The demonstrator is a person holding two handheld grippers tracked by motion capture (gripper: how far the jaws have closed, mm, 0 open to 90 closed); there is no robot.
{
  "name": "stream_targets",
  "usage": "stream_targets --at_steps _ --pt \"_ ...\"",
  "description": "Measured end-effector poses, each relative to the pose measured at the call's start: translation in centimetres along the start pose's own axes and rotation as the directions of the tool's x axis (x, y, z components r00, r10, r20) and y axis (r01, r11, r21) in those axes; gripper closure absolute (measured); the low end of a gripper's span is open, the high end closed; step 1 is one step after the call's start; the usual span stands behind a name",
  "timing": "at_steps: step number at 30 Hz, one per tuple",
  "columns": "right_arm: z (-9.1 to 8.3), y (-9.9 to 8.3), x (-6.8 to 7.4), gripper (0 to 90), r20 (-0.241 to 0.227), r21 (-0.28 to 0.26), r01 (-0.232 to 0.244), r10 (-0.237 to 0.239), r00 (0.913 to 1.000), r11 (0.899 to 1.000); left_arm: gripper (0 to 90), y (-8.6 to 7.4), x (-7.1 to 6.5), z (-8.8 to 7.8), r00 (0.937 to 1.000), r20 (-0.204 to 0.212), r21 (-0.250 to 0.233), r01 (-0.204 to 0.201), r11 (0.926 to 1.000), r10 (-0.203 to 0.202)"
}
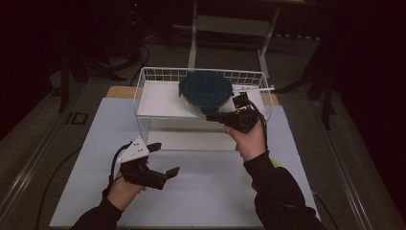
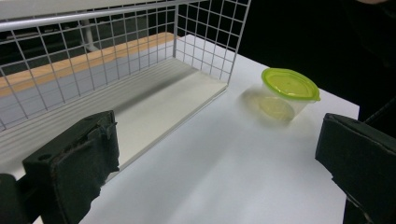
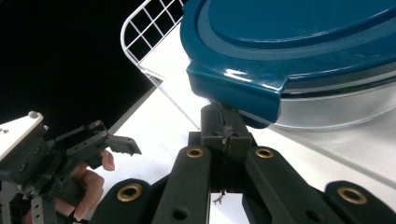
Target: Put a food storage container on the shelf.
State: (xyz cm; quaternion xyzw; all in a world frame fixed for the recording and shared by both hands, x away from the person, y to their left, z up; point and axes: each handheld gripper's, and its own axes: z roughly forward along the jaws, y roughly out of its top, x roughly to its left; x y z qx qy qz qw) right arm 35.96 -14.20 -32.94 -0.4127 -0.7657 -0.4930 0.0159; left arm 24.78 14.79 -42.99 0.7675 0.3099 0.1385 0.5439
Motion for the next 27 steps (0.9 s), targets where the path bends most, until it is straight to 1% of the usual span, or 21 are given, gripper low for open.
stream_targets --at_steps 9,13,15,17,19,23,27 --pt "0.5 0.9 -0.4 90.0 0.045 0.0 0.014 -0.014 0.9989 1.0 0.0 -0.2 0.0 0.1 1.0 -0.001 0.003 -0.002 1.0 0.002" --pt "0.5 1.1 -0.6 90.0 0.052 -0.003 0.007 -0.007 0.9986 1.0 0.0 -0.2 0.0 0.1 1.0 0.003 0.002 0.0 1.0 0.0" --pt "0.5 1.1 -0.7 89.9 0.047 -0.004 -0.001 0.001 0.9989 1.0 0.0 -0.2 0.0 0.1 1.0 0.004 0.003 0.0 1.0 0.0" --pt "0.5 1.0 -0.7 89.7 0.057 -0.003 0.01 -0.01 0.9983 1.0 0.0 -0.1 0.0 0.0 1.0 0.007 0.002 0.0 1.0 0.0" --pt "0.3 0.8 -0.6 89.5 0.039 -0.008 0.009 -0.008 0.9992 1.0 0.0 -0.1 -0.1 0.0 1.0 0.009 0.003 -0.003 1.0 0.003" --pt "-0.3 0.2 -0.2 88.4 0.041 -0.007 0.029 -0.029 0.9987 1.0 0.0 0.0 -0.3 -0.4 0.9998 0.014 0.009 -0.011 0.9999 0.011" --pt "-1.3 -0.7 0.2 87.8 0.049 -0.002 0.07 -0.07 0.9963 0.998 0.0 -0.1 -0.2 -1.0 0.9999 0.01 0.002 -0.008 1.0 0.008"
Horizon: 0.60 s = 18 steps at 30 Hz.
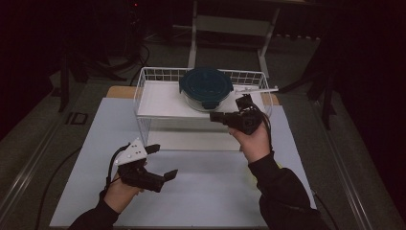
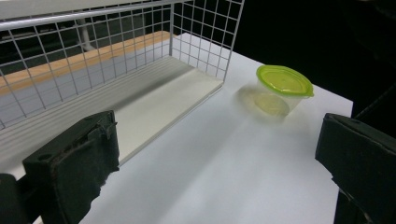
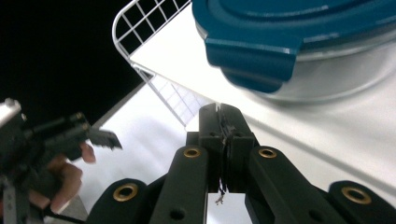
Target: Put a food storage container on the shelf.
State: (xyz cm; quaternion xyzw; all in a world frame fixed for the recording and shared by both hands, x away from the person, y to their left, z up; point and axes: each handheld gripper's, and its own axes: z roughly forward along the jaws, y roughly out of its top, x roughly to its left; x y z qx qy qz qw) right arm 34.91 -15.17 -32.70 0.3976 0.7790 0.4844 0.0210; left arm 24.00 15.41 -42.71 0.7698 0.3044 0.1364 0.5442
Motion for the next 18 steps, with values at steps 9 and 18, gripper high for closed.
stream_targets --at_steps 9,18 --pt "-1.8 -2.9 -0.5 86.2 -0.002 -0.012 0.043 -0.043 0.9991 0.999 0.0 -1.8 -0.1 -0.7 0.9997 0.012 0.007 0.02 0.9998 -0.021" --pt "-3.5 -5.7 -1.8 78.8 0.0 -0.05 0.089 -0.089 0.996 0.995 0.0 -3.5 -0.5 -0.5 0.9996 0.025 0.007 0.008 0.9999 -0.008"
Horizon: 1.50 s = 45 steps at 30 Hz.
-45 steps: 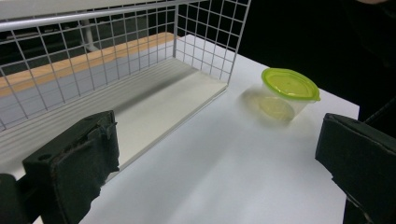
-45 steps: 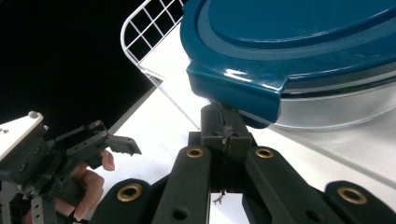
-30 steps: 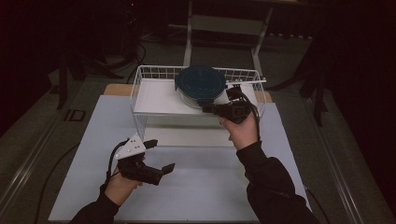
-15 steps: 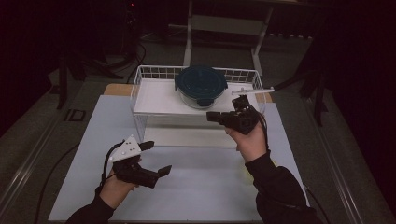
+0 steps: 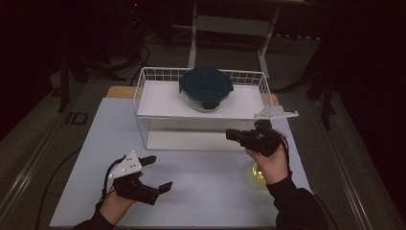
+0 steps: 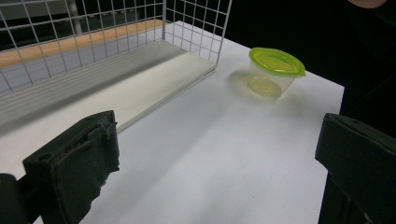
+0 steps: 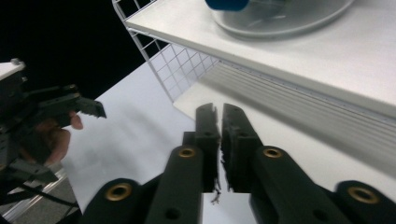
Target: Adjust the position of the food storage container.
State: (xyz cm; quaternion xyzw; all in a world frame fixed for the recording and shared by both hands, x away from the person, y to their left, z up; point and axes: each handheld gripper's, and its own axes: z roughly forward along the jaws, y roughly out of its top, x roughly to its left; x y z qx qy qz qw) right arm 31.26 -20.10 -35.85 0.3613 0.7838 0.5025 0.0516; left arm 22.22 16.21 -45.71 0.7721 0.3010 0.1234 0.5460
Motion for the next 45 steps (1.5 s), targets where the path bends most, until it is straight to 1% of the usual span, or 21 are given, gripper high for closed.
stream_targets --at_steps 2,6,8,9,16,17,18,19,22,24,26,28,30,31,32,34,35,38,40,42,45 --pt "-0.5 -0.6 -0.1 71.7 0.011 -0.012 0.012 -0.012 0.9999 1.0 0.0 -0.3 0.1 0.1 1.0 -0.002 0.01 0.004 0.9999 -0.004" --pt "-1.3 -1.7 -0.5 61.4 0.02 -0.025 0.013 -0.013 0.9997 1.0 0.0 -0.6 0.2 0.3 1.0 -0.006 0.019 0.002 0.9998 -0.002" --pt "-1.8 -2.3 -0.7 57.2 0.028 -0.038 0.008 -0.007 0.9996 0.999 0.0 -0.6 0.1 0.2 1.0 -0.004 0.018 0.0 0.9998 0.001" --pt "-2.1 -2.5 -0.8 53.9 0.025 -0.043 0.007 -0.006 0.9997 0.999 0.0 -0.6 0.1 0.2 1.0 -0.005 0.018 -0.002 0.9998 0.002" --pt "-3.2 -4.2 -1.6 30.7 0.06 -0.066 0.0 0.004 0.9982 0.998 0.0 -0.5 0.0 0.1 1.0 0.006 0.018 -0.002 0.9998 0.002" --pt "-3.4 -4.4 -1.7 26.6 0.058 -0.07 -0.011 0.015 0.9982 0.997 0.0 -0.4 0.0 0.1 1.0 0.005 0.018 -0.002 0.9998 0.002" --pt "-3.6 -4.6 -1.9 20.3 0.044 -0.068 -0.011 0.014 0.999 0.998 0.0 -0.4 0.0 0.0 1.0 0.006 0.017 -0.003 0.9998 0.003" --pt "-3.8 -4.9 -2.1 17.9 0.031 -0.077 -0.016 0.018 0.9994 0.997 0.0 -0.4 0.0 0.0 1.0 0.007 0.015 -0.002 0.9999 0.001" --pt "-4.3 -5.6 -2.6 16.8 0.053 -0.085 -0.026 0.031 0.9981 0.996 0.0 -0.4 -0.1 -0.1 1.0 0.008 0.013 0.0 0.9999 0.0" --pt "-4.7 -6.2 -3.0 17.1 0.079 -0.092 -0.012 0.019 0.9967 0.996 0.0 -0.5 -0.1 -0.1 0.9999 0.01 0.014 0.003 0.9999 -0.003" --pt "-5.1 -6.8 -3.5 17.3 0.07 -0.109 -0.012 0.02 0.9973 0.994 0.0 -0.5 -0.1 -0.1 0.9999 0.012 0.014 0.006 0.9999 -0.006" --pt "-5.5 -7.4 -4.1 17.0 0.082 -0.128 0.002 0.009 0.9966 0.992 0.0 -0.5 -0.1 -0.1 0.9999 0.012 0.015 0.007 0.9999 -0.008" --pt "-5.9 -8.0 -4.6 16.5 0.102 -0.13 0.012 0.002 0.9948 0.991 0.0 -0.6 0.0 -0.1 0.9999 0.013 0.014 0.007 0.9999 -0.007" --pt "-6.2 -8.4 -4.9 16.5 0.119 -0.133 0.005 0.01 0.9929 0.991 0.0 -0.6 0.0 -0.1 0.9999 0.013 0.015 0.006 0.9999 -0.006" --pt "-6.4 -8.7 -5.2 16.4 0.123 -0.129 -0.002 0.018 0.9923 0.992 0.0 -0.6 0.0 -0.1 0.9999 0.013 0.011 0.005 0.9999 -0.005" --pt "-6.9 -9.4 -5.8 13.1 0.162 -0.117 -0.018 0.037 0.986 0.993 0.0 -0.7 0.0 -0.1 0.9999 0.014 0.013 0.004 0.9999 -0.005" --pt "-7.1 -9.7 -6.1 13.1 0.176 -0.108 -0.028 0.047 0.9833 0.994 0.0 -0.7 0.0 -0.1 0.9999 0.014 0.013 0.006 0.9999 -0.006" --pt "-7.8 -10.7 -7.0 13.4 0.201 -0.113 -0.055 0.076 0.9767 0.992 0.0 -0.8 0.1 -0.1 0.9998 0.019 0.009 0.01 0.9999 -0.01" --pt "-8.3 -11.3 -7.6 14.0 0.222 -0.099 -0.058 0.079 0.9719 0.993 0.0 -0.8 0.1 -0.1 0.9998 0.019 0.008 0.009 0.9999 -0.009" --pt "-8.7 -11.9 -8.1 16.9 0.24 -0.092 -0.06 0.081 0.9673 0.994 0.0 -0.8 0.0 0.0 0.9998 0.02 0.01 0.008 0.9999 -0.009" --pt "-9.2 -12.8 -8.8 25.4 0.274 -0.073 -0.071 0.088 0.9576 0.995 0.0 -0.8 0.0 0.1 0.9997 0.023 0.013 0.006 0.9999 -0.006"
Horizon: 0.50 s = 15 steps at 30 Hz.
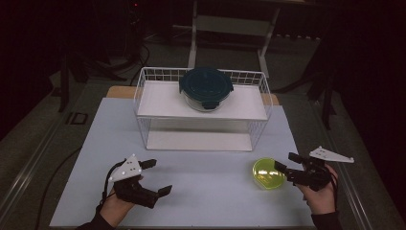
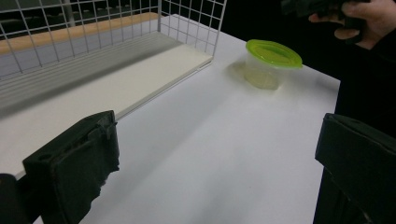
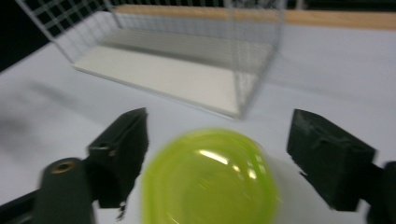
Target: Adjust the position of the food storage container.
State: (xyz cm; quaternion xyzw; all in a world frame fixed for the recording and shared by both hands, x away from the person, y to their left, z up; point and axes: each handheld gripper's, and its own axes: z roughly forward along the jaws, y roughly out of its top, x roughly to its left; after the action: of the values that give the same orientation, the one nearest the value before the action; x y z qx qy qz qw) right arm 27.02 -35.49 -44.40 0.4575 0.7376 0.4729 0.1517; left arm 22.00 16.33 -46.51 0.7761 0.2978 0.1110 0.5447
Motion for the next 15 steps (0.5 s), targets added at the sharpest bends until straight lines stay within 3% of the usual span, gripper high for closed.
stream_targets --at_steps 8,15 --pt "-0.4 -2.3 -1.9 58.7 0.071 0.048 -0.019 0.016 0.9974 0.999 0.0 -0.1 0.1 0.1 1.0 0.0 0.001 0.004 1.0 -0.004" --pt "-0.4 -4.1 -3.1 78.9 0.108 0.095 -0.036 0.026 0.9938 0.995 0.0 -0.1 0.1 0.1 1.0 0.0 0.001 0.0 1.0 0.0"
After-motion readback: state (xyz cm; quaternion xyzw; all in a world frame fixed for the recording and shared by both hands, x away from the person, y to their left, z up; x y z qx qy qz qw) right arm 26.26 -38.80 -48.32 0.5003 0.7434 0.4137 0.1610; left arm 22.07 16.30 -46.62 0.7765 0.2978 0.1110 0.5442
